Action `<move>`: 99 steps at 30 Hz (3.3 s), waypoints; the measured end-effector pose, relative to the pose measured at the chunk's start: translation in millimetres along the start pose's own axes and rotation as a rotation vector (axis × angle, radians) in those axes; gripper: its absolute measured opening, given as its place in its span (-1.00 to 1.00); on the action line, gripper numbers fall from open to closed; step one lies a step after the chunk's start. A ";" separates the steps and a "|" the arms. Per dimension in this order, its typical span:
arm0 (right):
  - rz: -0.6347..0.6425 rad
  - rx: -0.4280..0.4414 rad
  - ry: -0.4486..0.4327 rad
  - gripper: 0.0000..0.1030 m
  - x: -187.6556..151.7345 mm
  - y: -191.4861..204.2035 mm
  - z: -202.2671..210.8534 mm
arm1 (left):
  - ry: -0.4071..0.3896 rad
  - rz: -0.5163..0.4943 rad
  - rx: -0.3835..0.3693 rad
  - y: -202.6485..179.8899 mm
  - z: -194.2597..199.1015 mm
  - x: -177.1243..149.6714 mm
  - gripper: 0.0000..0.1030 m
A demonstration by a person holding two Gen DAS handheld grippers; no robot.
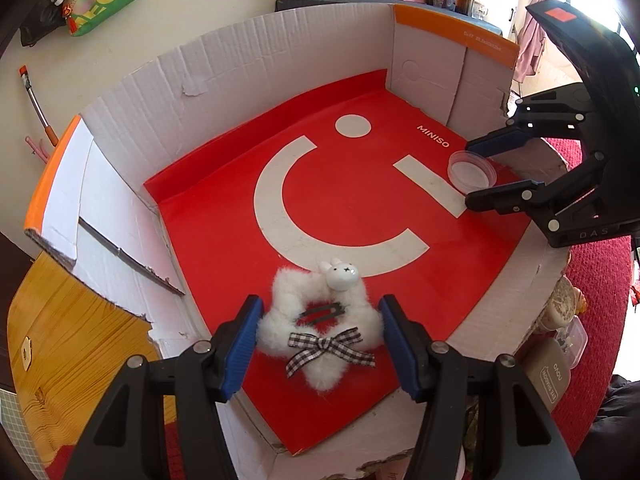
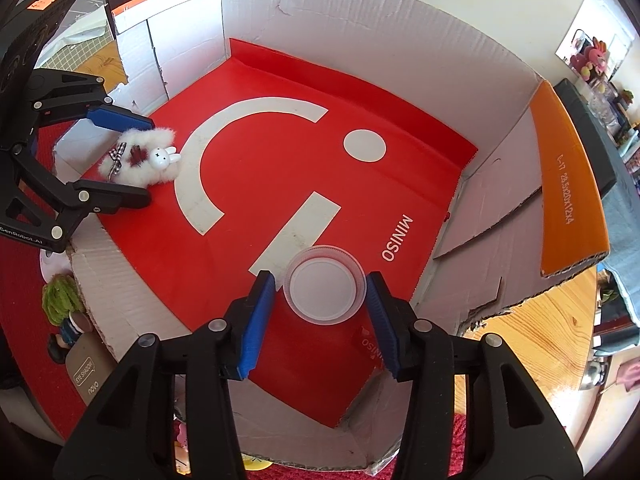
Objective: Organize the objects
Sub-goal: 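Lower plush onto box liner and open left tool while right releases lid, then withdraw both tools from the box back toward the remaining items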
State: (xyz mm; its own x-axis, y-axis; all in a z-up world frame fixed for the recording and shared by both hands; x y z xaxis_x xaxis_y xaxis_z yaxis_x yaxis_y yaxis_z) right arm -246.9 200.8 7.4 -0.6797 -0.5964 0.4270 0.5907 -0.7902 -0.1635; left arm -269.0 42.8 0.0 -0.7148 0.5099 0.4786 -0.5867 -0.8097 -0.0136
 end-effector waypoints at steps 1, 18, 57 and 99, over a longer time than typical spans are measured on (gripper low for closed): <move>0.000 -0.001 0.000 -0.11 -0.2 0.2 0.3 | 0.000 0.000 -0.001 0.0 -0.3 0.1 0.21; -0.046 -0.018 -0.092 0.11 1.8 6.0 42.7 | -0.088 0.051 -0.018 -6.9 25.9 2.5 0.32; -0.290 -0.268 -0.622 0.99 -62.2 43.5 180.3 | -0.587 0.220 0.194 -54.3 156.5 -71.1 0.93; -0.514 -0.118 -0.374 1.00 -118.9 48.8 65.5 | -0.399 0.356 0.146 -54.5 77.6 -114.4 0.93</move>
State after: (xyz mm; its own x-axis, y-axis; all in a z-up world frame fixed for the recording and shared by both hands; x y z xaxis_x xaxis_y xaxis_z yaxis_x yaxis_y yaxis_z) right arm -108.9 242.4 6.9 -0.6533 -0.0651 0.7543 0.1635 -0.9849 0.0566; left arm -125.8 6.1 14.1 -0.6429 0.0711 0.7626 -0.2565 -0.9582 -0.1269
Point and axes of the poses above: each gripper's, at about its wrist camera, not at the fingertips, and z roughly against the way its jaws point, y to its left, x to its top, the point moved 6 cm from there along -z, roughly the way its jaws point, and after that the axes turned 4 degrees about -x, right-handed, at the moved point
